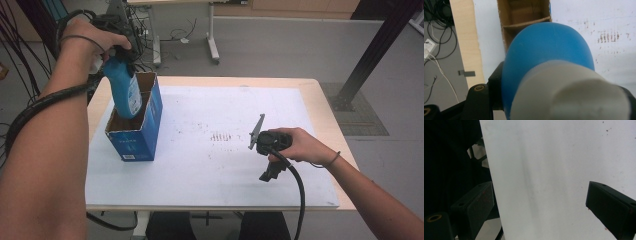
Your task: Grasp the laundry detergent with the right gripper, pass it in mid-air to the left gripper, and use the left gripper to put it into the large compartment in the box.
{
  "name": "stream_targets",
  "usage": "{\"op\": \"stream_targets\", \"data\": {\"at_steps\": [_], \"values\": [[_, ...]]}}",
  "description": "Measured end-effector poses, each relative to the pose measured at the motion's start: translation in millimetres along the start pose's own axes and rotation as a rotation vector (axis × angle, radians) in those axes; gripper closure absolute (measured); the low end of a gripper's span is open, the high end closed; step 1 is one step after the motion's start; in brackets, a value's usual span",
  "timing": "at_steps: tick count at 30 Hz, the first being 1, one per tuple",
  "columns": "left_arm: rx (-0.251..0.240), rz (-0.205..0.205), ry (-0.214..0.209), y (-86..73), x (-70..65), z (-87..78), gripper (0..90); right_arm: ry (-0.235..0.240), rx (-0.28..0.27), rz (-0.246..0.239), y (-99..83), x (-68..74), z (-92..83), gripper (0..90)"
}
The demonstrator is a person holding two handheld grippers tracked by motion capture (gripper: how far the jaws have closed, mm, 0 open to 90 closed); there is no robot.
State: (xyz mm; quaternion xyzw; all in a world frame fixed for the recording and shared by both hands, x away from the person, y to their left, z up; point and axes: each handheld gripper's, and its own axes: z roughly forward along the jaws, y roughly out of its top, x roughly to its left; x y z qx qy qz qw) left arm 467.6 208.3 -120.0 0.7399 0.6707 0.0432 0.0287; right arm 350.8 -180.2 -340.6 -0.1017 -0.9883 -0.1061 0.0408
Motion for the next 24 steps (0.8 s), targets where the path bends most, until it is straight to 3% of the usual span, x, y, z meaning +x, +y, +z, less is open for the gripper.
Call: {"op": "stream_targets", "data": {"at_steps": [24], "values": [[0.073,-0.032,-0.027,-2.0,13.0,56.1,38.2,0.002,0.003,-0.004,-2.8,1.8,1.7,8.1]]}}
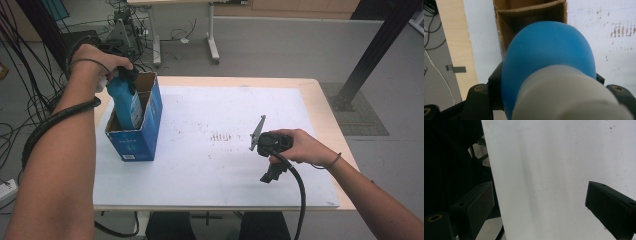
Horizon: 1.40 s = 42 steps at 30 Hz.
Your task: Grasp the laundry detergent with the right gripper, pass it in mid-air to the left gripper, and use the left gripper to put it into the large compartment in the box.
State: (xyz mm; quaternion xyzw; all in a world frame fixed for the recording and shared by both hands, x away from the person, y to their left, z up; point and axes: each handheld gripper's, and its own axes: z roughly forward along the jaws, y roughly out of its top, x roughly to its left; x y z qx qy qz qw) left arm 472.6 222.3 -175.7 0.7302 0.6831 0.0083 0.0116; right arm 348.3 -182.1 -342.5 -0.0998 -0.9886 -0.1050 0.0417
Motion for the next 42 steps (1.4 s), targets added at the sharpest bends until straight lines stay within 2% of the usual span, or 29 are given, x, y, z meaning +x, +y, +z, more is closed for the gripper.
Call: {"op": "stream_targets", "data": {"at_steps": [23,27,42], "values": [[0.057,-0.001,-0.021,-0.3,1.1,48.7,38.2,-0.005,-0.005,0.005,-0.4,-1.0,-0.4,7.2],[0.065,-0.007,-0.028,-0.6,1.5,58.4,38.2,-0.004,-0.013,-0.007,0.4,-0.4,0.5,7.4],[0.097,0.001,-0.013,-1.7,3.6,82.4,38.2,0.004,-0.007,0.001,0.1,-0.6,2.7,7.5]]}}
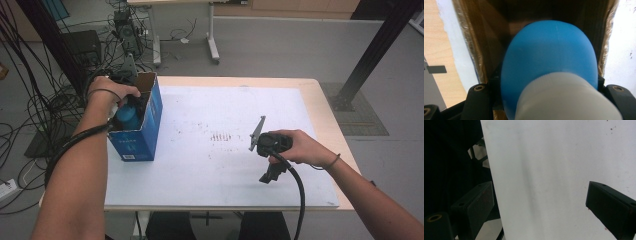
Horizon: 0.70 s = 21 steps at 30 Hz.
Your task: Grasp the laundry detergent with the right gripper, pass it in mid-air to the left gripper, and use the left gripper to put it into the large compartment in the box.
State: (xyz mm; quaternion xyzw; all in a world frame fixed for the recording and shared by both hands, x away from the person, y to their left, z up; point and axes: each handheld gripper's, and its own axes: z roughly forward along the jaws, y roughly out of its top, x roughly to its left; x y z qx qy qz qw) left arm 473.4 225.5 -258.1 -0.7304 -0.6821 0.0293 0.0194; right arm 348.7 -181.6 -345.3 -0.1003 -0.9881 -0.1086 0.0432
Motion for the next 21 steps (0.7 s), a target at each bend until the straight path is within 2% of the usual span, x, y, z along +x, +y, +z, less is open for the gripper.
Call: {"op": "stream_targets", "data": {"at_steps": [4,7,13,14,21], "values": [[0.007,0.0,-0.002,-0.1,-0.2,5.7,38.2,-0.004,-0.004,-0.008,0.4,-0.3,0.6,7.4],[0.017,0.0,-0.002,0.1,-0.5,10.0,38.1,0.001,-0.002,0.004,0.3,0.6,1.0,7.4],[0.028,-0.005,0.0,0.4,0.1,17.3,38.1,-0.005,-0.001,-0.011,0.9,0.8,1.8,7.5],[0.028,-0.005,0.001,0.4,0.3,18.2,38.2,-0.005,0.004,-0.001,0.8,1.4,1.5,7.6],[0.029,-0.005,-0.001,0.0,0.4,19.0,38.1,-0.005,0.006,-0.002,1.1,1.6,1.5,7.7]]}}
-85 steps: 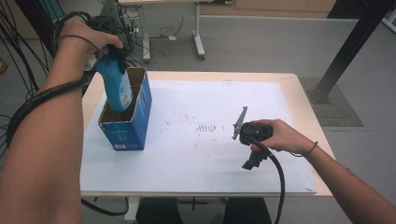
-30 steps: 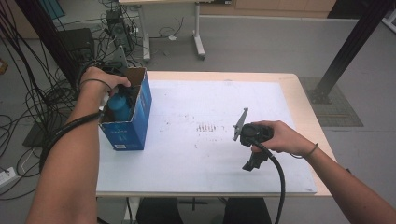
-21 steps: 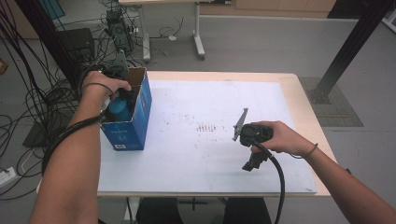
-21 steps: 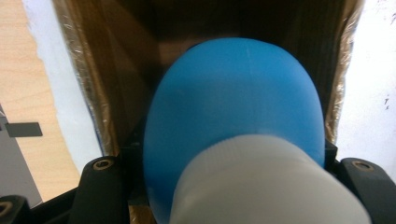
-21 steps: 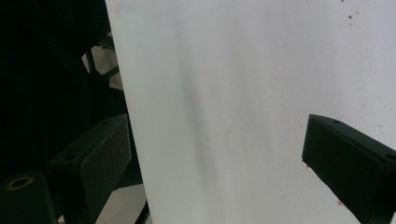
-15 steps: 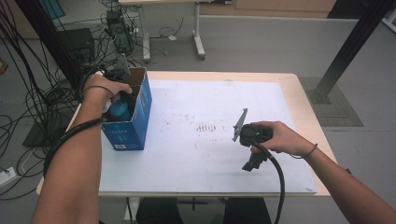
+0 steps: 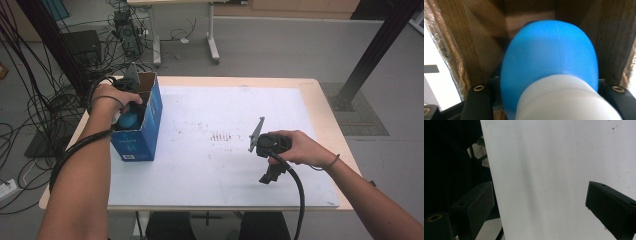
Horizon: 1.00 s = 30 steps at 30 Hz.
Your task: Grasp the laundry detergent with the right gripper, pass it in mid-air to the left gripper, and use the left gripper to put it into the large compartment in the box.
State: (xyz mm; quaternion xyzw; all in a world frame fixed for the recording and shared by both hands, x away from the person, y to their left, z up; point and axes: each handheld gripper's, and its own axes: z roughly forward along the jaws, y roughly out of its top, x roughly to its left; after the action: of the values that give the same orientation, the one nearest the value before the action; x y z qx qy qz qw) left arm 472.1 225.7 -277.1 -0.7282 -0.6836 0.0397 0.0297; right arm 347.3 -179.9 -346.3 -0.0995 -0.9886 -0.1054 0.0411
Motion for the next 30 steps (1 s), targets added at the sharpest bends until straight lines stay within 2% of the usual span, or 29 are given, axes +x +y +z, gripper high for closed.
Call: {"op": "stream_targets", "data": {"at_steps": [13,30], "values": [[-0.008,0.0,-0.003,-1.7,1.1,1.0,38.1,-0.002,-0.004,-0.013,1.4,0.0,0.8,7.7],[-0.003,-0.008,-0.004,-1.0,0.4,1.4,38.1,-0.006,-0.003,-0.006,1.1,-1.4,0.6,7.5]]}}
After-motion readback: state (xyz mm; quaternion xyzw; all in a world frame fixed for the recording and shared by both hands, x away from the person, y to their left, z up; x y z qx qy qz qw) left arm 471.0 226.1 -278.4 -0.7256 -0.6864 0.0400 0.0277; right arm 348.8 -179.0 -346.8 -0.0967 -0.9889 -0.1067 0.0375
